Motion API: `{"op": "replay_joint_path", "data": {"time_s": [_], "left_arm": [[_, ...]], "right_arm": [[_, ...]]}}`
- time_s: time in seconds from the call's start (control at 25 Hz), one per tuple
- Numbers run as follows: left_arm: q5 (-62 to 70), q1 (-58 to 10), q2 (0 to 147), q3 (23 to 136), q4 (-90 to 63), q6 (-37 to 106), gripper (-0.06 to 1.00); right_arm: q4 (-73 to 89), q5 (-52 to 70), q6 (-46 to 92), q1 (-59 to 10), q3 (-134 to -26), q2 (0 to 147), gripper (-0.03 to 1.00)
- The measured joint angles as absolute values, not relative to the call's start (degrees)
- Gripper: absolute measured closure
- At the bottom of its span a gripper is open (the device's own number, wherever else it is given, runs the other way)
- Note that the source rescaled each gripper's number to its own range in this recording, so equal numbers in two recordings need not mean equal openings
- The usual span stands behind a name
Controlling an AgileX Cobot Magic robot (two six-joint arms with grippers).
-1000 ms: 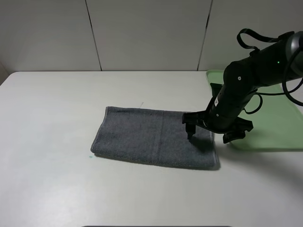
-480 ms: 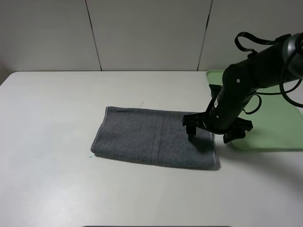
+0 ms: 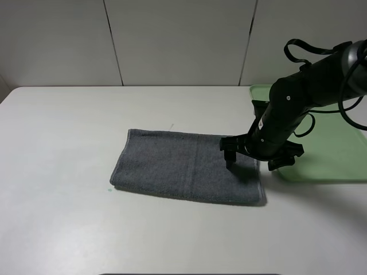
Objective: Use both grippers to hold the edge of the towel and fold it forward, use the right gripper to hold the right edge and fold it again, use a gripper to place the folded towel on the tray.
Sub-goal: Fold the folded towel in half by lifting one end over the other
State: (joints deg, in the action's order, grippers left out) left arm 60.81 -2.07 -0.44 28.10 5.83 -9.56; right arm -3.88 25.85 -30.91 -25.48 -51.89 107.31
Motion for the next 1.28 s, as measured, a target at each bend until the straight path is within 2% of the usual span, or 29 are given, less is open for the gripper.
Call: {"op": "replay_joint_path", "data": {"time_s": [1.28], "left_arm": [[60.81, -2.07, -0.44, 28.1, 5.83, -9.54, -0.04]], "right_arm": [[-1.94, 22.93, -26.66, -25.43, -51.89, 110.86, -0.03]]}}
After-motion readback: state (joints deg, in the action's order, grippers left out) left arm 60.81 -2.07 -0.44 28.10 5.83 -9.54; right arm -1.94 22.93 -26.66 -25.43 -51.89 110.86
